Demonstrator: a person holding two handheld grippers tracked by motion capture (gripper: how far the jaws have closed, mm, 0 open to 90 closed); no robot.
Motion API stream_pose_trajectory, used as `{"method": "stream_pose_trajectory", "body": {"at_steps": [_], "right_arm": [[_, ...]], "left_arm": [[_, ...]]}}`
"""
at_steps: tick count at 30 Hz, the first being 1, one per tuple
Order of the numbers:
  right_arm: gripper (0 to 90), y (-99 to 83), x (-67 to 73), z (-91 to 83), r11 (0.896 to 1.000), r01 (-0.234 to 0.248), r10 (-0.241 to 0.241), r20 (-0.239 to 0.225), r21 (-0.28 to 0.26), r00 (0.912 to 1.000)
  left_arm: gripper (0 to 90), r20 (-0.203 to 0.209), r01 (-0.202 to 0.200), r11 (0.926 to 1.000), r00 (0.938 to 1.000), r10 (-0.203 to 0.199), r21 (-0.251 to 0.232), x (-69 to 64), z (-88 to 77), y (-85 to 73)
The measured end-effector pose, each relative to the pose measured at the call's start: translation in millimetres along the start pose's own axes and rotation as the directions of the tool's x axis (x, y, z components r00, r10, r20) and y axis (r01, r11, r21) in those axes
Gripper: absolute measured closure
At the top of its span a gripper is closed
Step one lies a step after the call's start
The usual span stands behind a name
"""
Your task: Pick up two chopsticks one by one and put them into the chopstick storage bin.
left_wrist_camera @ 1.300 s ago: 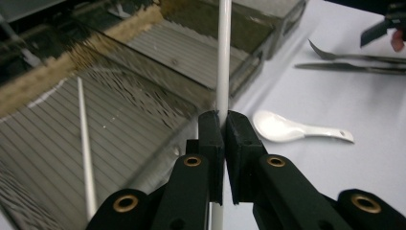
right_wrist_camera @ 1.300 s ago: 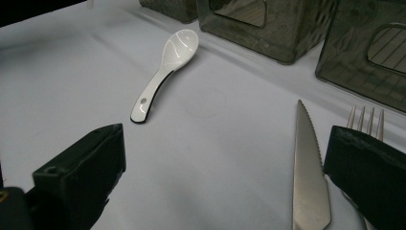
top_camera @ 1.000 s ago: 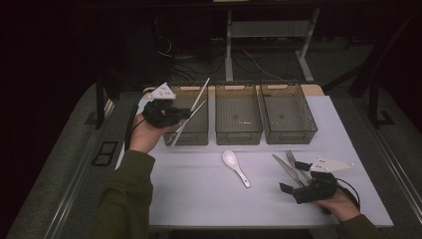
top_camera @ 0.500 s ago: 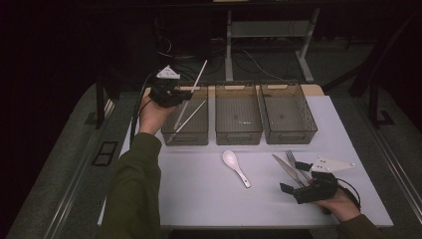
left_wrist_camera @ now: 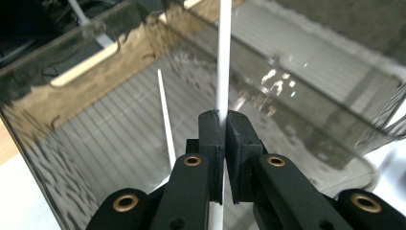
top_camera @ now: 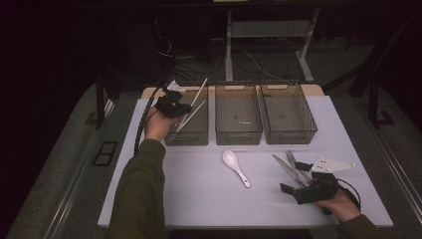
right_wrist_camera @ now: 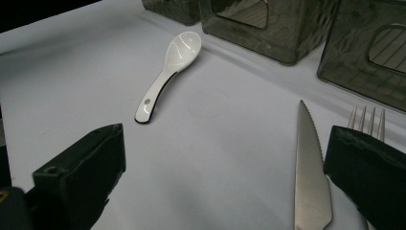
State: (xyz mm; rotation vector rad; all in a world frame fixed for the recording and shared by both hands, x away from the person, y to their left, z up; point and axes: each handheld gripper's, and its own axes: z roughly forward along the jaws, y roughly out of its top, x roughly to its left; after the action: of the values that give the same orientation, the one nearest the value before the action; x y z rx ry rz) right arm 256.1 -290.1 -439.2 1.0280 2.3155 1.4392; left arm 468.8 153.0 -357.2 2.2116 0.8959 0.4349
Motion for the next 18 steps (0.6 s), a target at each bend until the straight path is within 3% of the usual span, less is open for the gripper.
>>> {"method": "stream_pose_trajectory", "body": {"at_steps": [6, 18], "right_arm": [[0.8, -0.1, -0.2, 0.2, 1.0, 0.001, -0.001, 0.001, 0.002, 1.0], [0.8, -0.1, -0.1, -0.3, 1.0, -0.001, 0.001, 0.001, 0.001, 1.0]], "left_arm": [[84.8, -0.009, 0.022, 0.9991, 0.9997, -0.021, 0.036, 4.6, 6.8, -8.7], [83.9, -0.081, 0.077, 0.994, 0.9942, -0.071, 0.078, 6.7, 23.1, -9.8]]}}
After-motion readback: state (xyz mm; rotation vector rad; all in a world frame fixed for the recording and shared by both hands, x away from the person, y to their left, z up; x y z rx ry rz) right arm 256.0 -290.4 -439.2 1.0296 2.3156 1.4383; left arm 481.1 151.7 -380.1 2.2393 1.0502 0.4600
